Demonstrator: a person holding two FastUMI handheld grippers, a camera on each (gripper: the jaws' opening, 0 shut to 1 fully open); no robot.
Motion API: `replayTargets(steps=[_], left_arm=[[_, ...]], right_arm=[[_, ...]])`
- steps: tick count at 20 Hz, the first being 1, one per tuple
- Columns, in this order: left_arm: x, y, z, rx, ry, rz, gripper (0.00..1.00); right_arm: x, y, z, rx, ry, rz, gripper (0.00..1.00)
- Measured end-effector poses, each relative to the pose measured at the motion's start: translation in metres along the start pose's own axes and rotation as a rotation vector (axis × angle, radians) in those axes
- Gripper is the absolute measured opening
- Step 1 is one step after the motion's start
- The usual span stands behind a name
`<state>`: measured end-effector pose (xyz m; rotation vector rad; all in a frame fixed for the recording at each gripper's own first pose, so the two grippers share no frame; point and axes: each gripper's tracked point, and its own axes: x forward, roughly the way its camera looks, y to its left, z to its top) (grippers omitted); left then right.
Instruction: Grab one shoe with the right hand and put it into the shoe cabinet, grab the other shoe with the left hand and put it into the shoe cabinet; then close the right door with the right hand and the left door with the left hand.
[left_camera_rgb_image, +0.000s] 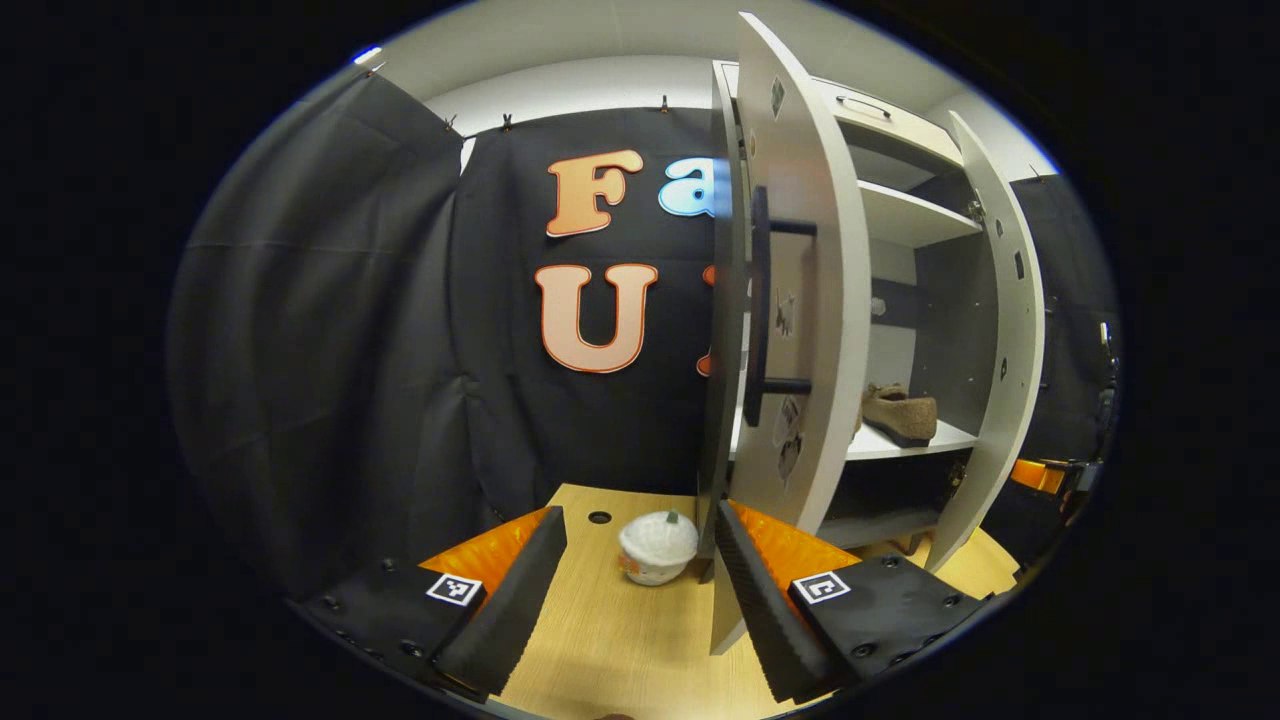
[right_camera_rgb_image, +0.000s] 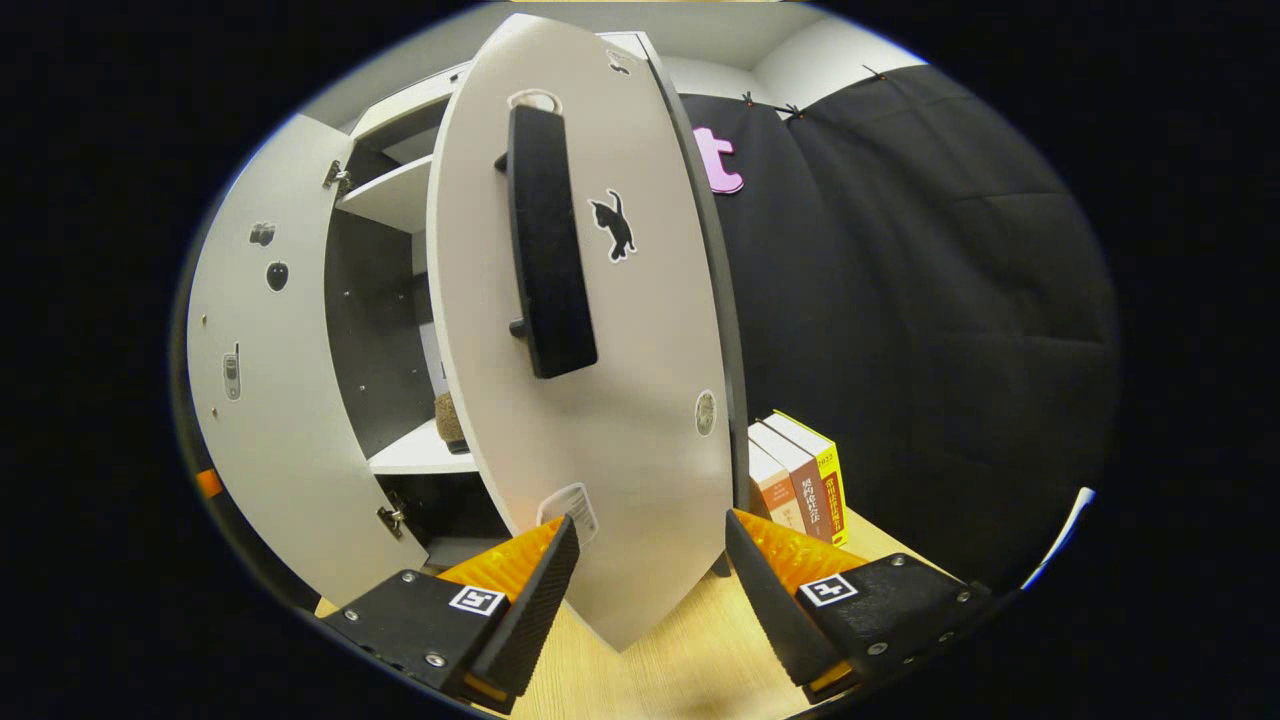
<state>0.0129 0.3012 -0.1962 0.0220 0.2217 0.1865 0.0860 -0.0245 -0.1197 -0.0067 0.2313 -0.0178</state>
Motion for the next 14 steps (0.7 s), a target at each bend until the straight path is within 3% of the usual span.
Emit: replayTargets(steps=[6, 14], left_arm=[[0.025, -0.008, -0.019, -0.023, 0.017, -0.052, 0.97], [0.033, -0.037, -0.024, 0.041, 0.006, -0.142, 0.96]], right_arm=[[-0.011, 0.008, 0.009, -0.015, -0.02, 0.011, 0.92], [-0.026, 0.012, 0.029, -0.052, -0.061, 0.02, 0.92]])
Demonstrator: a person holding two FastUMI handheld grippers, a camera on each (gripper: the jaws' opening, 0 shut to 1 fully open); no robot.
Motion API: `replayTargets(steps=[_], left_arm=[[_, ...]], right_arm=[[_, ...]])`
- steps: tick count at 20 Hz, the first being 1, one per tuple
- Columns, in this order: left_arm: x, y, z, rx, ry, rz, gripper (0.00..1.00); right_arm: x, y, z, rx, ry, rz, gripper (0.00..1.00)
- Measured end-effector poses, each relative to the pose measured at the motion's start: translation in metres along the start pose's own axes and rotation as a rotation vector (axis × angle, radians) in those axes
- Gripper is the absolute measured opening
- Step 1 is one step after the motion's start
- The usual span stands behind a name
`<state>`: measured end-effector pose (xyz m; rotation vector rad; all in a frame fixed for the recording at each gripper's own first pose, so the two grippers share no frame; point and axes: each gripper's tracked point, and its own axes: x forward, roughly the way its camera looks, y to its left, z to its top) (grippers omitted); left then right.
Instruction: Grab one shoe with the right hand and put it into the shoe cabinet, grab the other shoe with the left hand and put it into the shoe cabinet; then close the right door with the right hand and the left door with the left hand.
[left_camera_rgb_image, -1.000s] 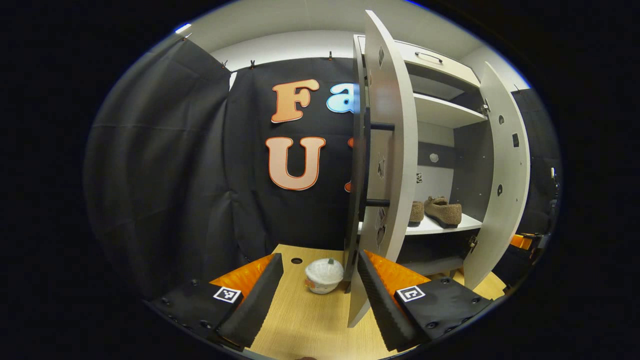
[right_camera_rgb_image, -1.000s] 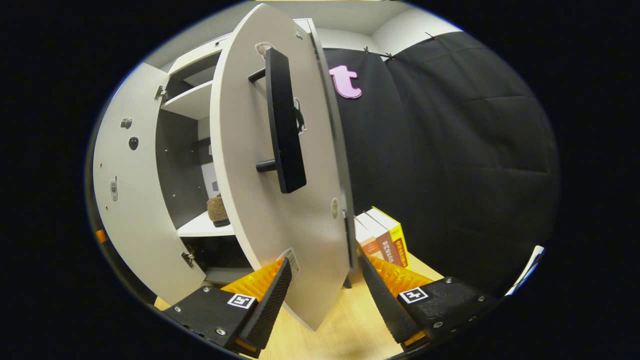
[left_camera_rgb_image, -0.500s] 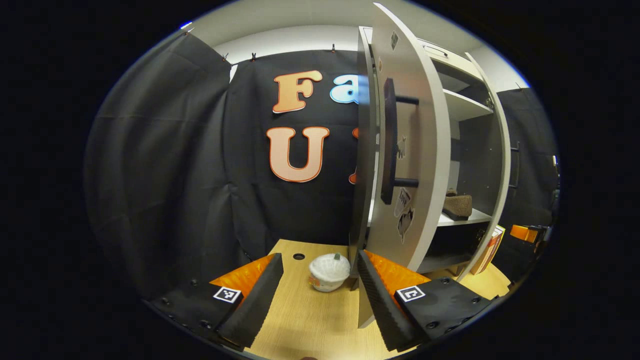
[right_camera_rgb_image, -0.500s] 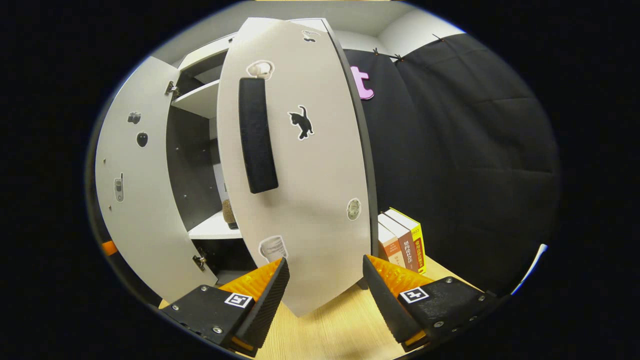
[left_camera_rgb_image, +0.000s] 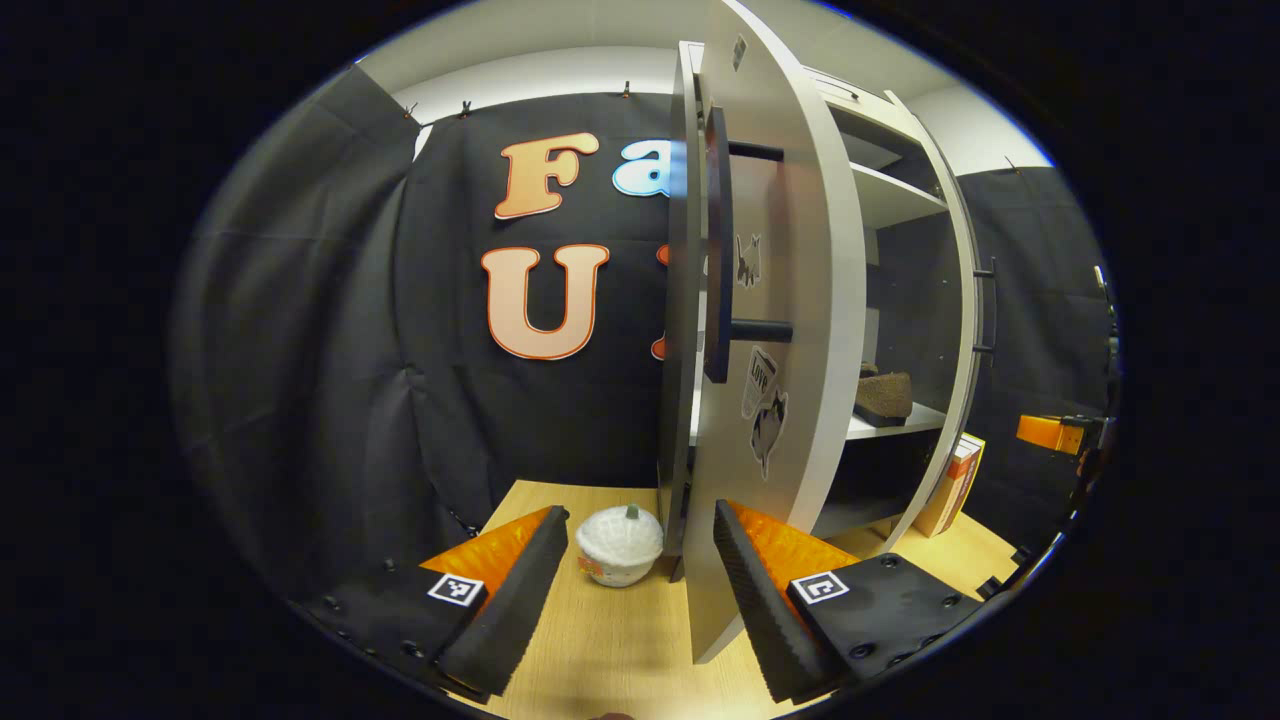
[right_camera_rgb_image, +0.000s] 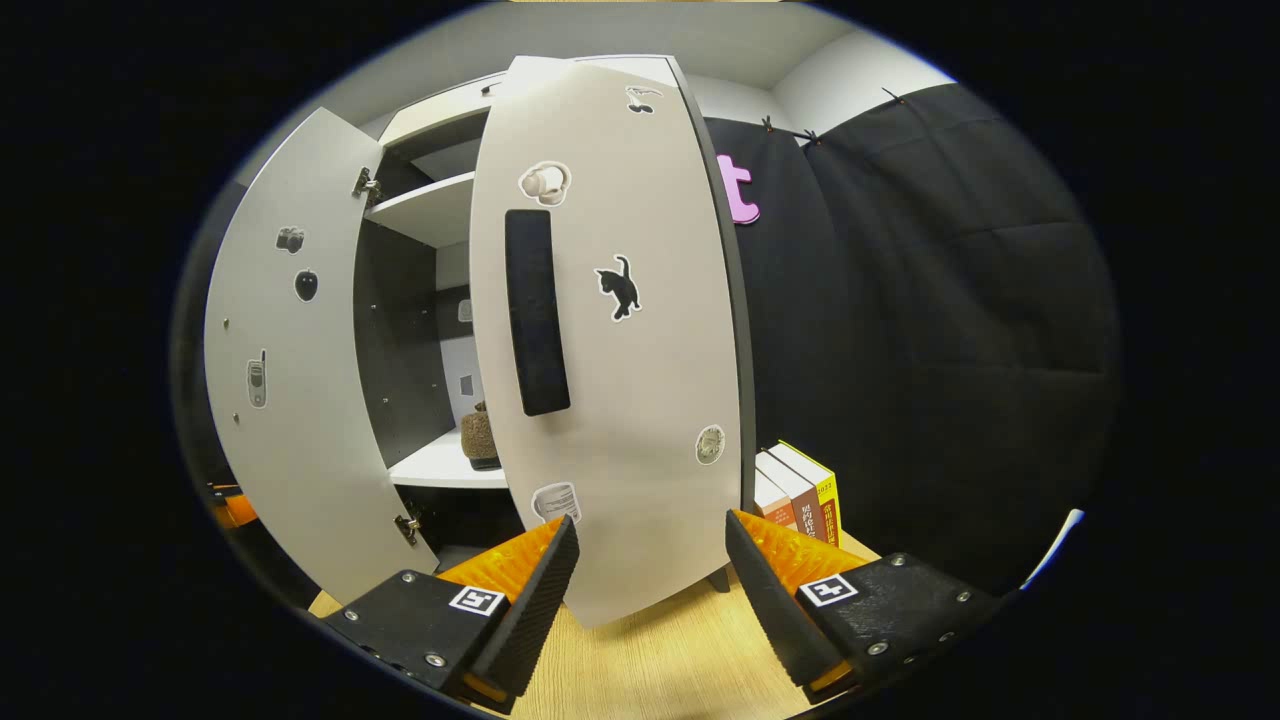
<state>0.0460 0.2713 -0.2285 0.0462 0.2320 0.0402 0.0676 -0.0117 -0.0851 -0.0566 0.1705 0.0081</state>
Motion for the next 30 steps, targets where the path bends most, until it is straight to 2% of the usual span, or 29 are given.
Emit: replayTargets(steps=[8, 9, 10, 14, 19, 20, 21, 22, 23, 27, 30], left_arm=[[-0.002, -0.01, -0.004, -0.033, 0.021, -0.028, 0.96], [-0.003, -0.014, -0.004, -0.036, 0.022, -0.033, 0.94], [-0.002, -0.018, -0.005, -0.043, 0.023, -0.041, 0.97], [0.001, -0.042, -0.004, -0.042, 0.023, -0.08, 0.99], [0.008, -0.077, -0.005, -0.038, 0.032, -0.126, 0.99], [0.011, -0.084, -0.005, -0.038, 0.036, -0.136, 0.97], [0.014, -0.092, -0.004, -0.039, 0.04, -0.146, 0.99], [0.017, -0.099, -0.004, -0.041, 0.042, -0.151, 0.97], [0.02, -0.103, -0.002, -0.04, 0.04, -0.147, 0.99], [0.039, -0.111, -0.001, -0.047, 0.041, -0.092, 0.97], [0.053, -0.123, -0.004, -0.082, 0.046, -0.093, 0.97]], right_arm=[[-0.011, -0.004, 0.01, 0.015, -0.015, 0.01, 0.92], [-0.013, -0.006, 0.013, 0.014, -0.024, 0.008, 0.92], [-0.014, -0.007, 0.016, 0.014, -0.031, 0.005, 0.92], [-0.023, -0.017, 0.031, 0.016, -0.058, 0.006, 0.92], [-0.03, -0.023, 0.046, 0.019, -0.086, 0.033, 0.92], [-0.031, -0.024, 0.049, 0.018, -0.093, 0.041, 0.92], [-0.031, -0.025, 0.053, 0.014, -0.101, 0.047, 0.92], [-0.032, -0.028, 0.056, 0.005, -0.108, 0.05, 0.92], [-0.031, -0.032, 0.058, -0.003, -0.112, 0.05, 0.92], [-0.029, -0.047, 0.067, -0.007, -0.12, 0.058, 0.92], [-0.023, -0.059, 0.07, 0.004, -0.12, 0.057, 0.92]])
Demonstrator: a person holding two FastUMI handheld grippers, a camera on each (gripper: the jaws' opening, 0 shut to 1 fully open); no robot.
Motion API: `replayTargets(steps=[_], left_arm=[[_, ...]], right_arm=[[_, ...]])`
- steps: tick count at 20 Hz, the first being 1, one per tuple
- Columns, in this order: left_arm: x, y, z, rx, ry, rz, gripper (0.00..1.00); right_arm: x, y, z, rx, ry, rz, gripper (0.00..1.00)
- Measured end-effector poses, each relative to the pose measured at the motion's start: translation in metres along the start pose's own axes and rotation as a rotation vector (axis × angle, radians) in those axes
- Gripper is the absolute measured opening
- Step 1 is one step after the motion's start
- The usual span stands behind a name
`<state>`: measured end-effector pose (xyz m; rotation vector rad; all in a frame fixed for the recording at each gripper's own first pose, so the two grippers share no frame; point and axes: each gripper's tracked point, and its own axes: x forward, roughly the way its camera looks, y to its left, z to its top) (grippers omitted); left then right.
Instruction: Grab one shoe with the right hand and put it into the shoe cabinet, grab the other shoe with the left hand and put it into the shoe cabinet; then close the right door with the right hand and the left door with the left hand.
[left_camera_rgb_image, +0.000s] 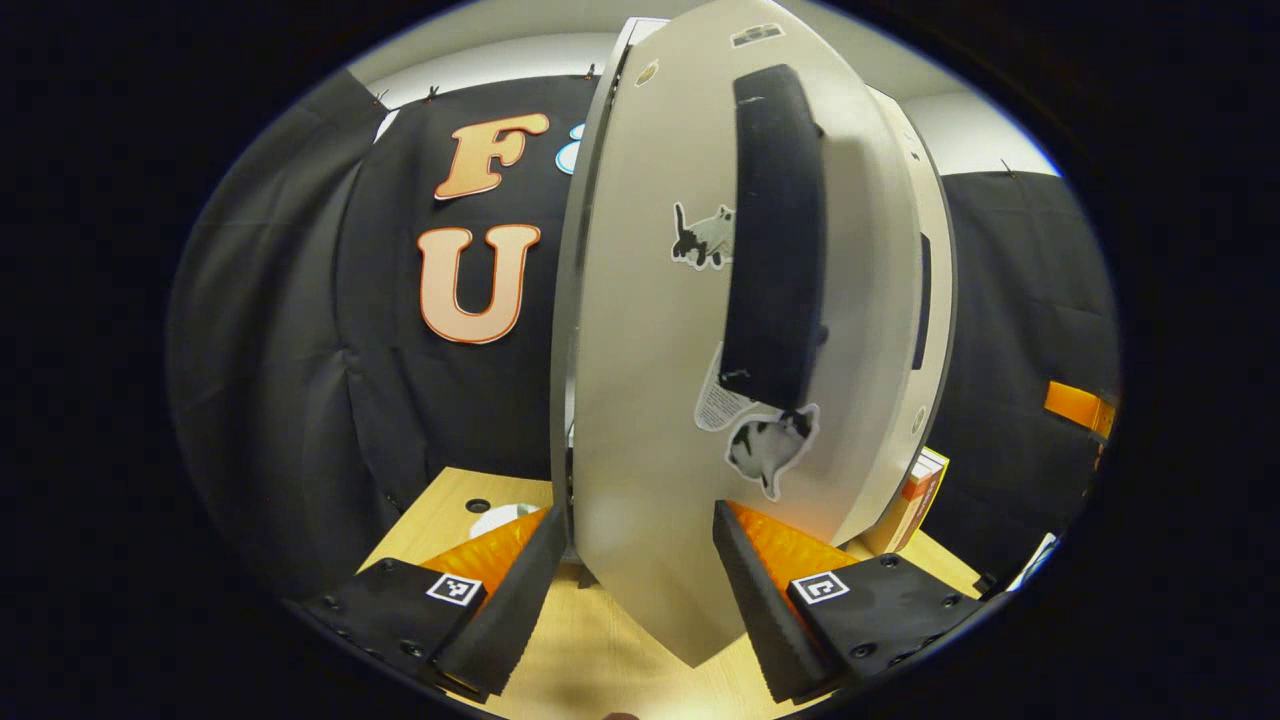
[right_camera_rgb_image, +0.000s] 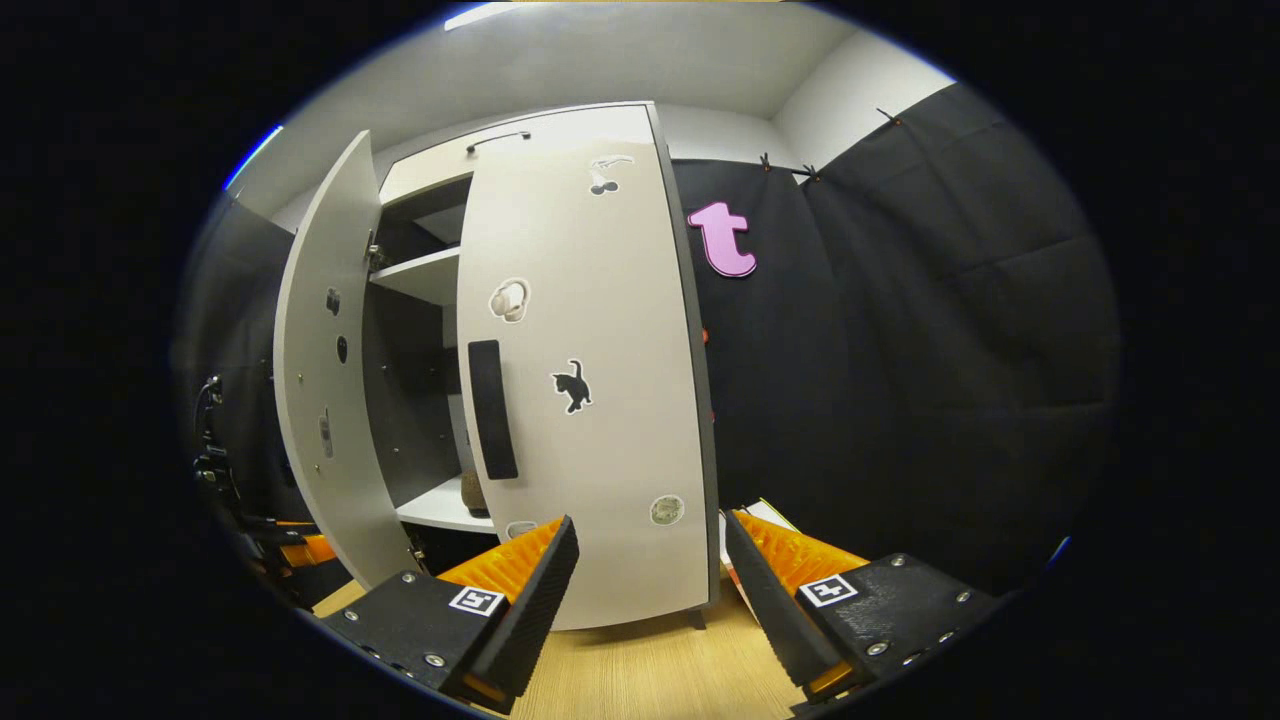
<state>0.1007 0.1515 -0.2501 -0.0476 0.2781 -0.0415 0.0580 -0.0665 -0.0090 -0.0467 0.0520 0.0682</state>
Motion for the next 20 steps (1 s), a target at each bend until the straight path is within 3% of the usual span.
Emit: replayTargets(steps=[6, 10, 20], left_arm=[[0.042, -0.026, 0.005, -0.023, -0.003, -0.004, 1.0], [0.081, -0.042, 0.015, -0.007, -0.008, -0.006, 0.97], [0.1, -0.055, 0.018, 0.051, -0.015, 0.048, 0.97]], right_arm=[[0.014, -0.027, -0.002, -0.005, 0.003, -0.026, 0.92], [0.024, -0.04, -0.008, -0.021, 0.015, -0.031, 0.92], [0.053, -0.054, -0.021, -0.027, 0.046, -0.017, 0.92]])
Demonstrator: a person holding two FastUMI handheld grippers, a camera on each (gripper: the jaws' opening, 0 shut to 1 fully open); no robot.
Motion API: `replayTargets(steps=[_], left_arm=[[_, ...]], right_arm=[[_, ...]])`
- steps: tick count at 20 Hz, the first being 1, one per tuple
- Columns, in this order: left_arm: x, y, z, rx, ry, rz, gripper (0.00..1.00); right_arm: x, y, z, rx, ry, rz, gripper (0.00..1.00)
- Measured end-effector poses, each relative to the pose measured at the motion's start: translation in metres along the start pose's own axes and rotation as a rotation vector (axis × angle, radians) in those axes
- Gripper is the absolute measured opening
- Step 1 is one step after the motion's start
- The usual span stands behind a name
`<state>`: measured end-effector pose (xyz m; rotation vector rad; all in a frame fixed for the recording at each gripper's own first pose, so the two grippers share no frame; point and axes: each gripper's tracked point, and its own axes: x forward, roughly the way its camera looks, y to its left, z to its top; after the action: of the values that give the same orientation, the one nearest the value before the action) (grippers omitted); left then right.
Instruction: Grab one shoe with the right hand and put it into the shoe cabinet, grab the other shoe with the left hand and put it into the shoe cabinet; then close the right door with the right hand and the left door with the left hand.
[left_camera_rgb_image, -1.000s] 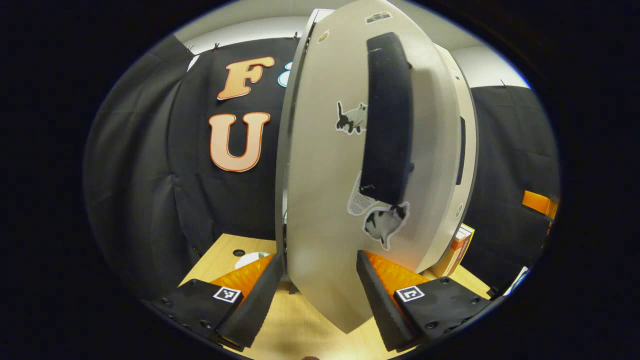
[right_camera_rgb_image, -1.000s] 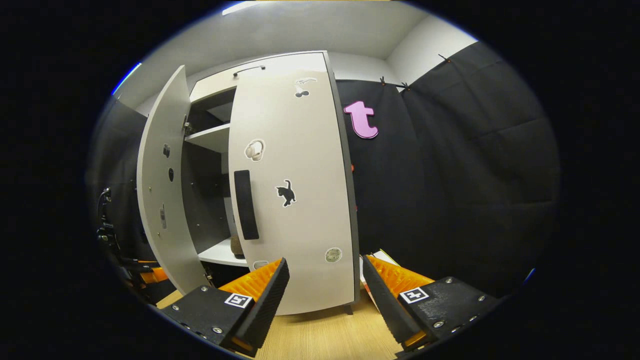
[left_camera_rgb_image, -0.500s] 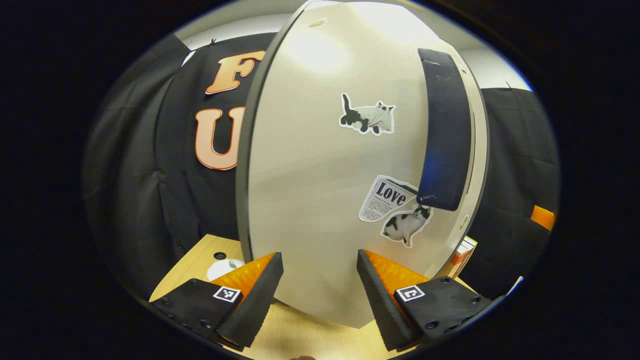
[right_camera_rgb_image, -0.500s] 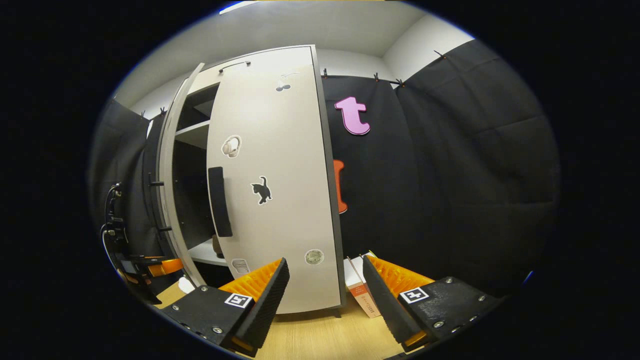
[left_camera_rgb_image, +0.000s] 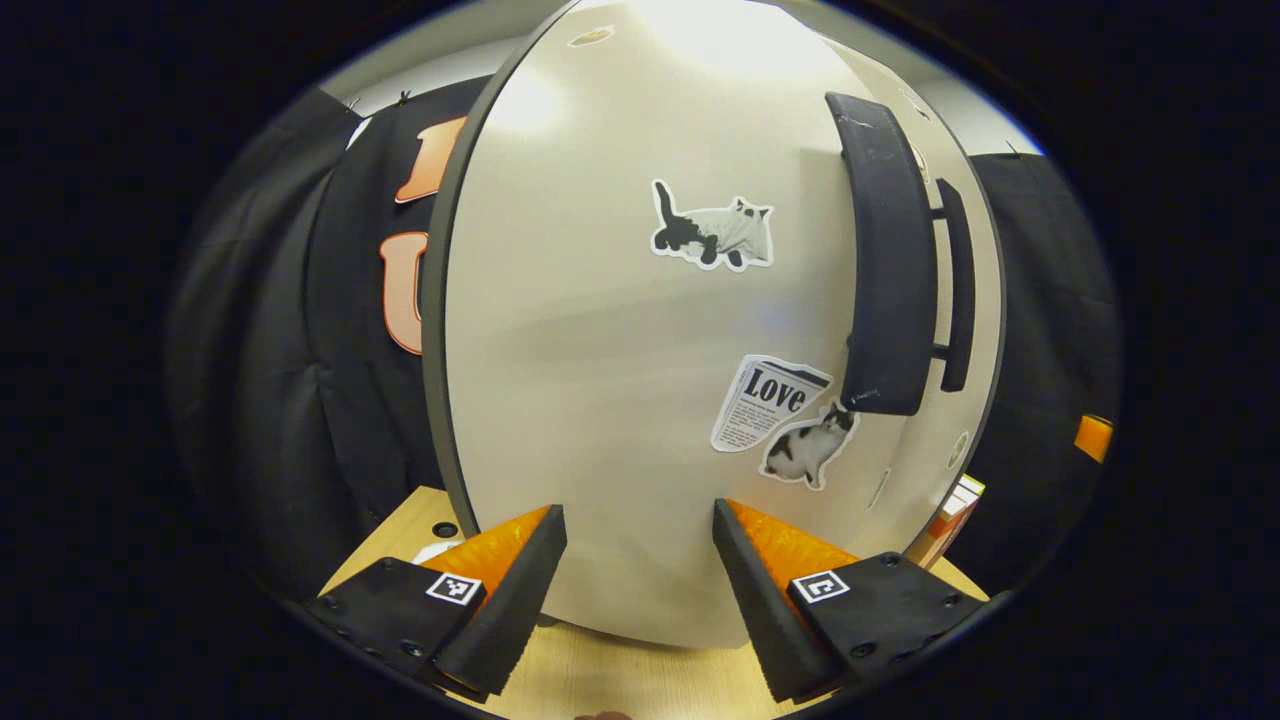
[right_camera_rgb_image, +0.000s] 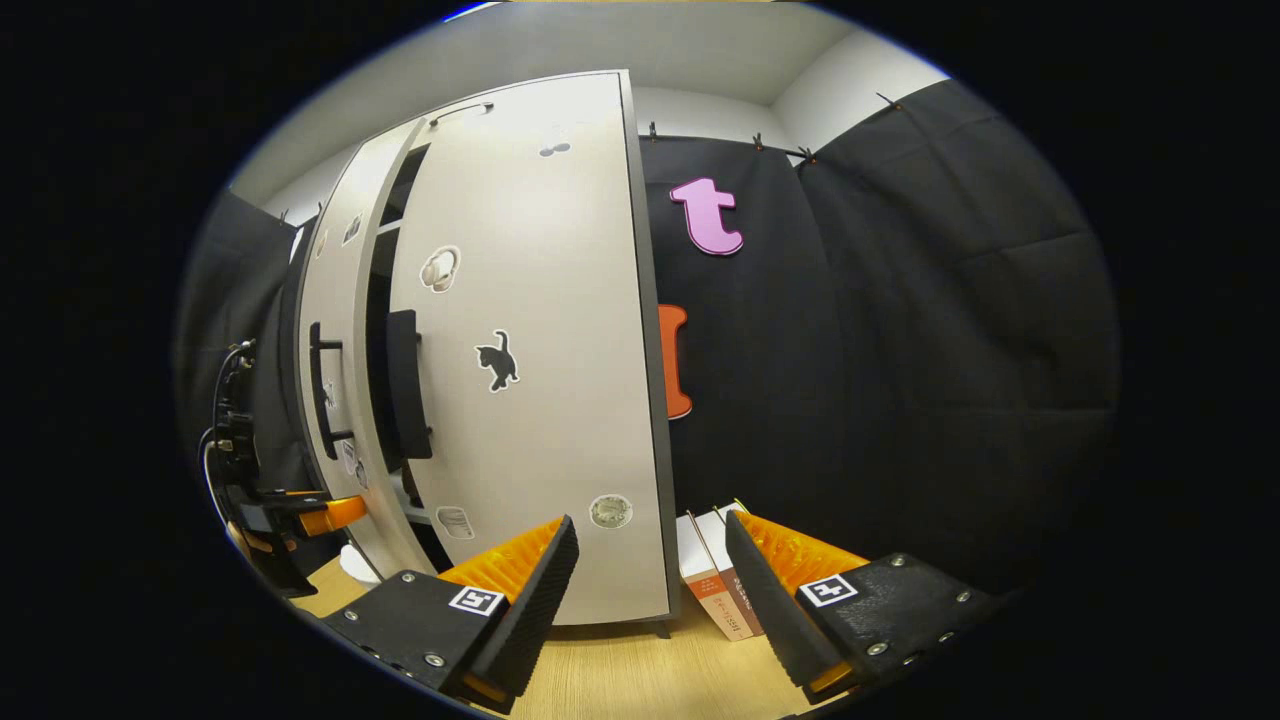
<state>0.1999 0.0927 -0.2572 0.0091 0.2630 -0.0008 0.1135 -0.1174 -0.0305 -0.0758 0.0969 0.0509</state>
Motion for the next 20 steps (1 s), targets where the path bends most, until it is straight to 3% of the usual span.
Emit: replayTargets(steps=[9, 15, 20], left_arm=[[-0.008, 0.001, 0.01, -0.064, 0.01, 0.031, 0.97], [-0.087, 0.014, 0.076, -0.029, -0.08, 0.036, 0.97], [-0.154, 0.037, 0.117, -0.077, -0.113, 0.029, 0.97]], right_arm=[[0.011, -0.004, 0.027, 0.006, -0.009, 0.009, 0.92], [-0.012, -0.011, 0.07, 0.003, -0.055, 0.014, 0.92], [-0.036, -0.024, 0.107, -0.048, -0.1, -0.005, 0.91]])
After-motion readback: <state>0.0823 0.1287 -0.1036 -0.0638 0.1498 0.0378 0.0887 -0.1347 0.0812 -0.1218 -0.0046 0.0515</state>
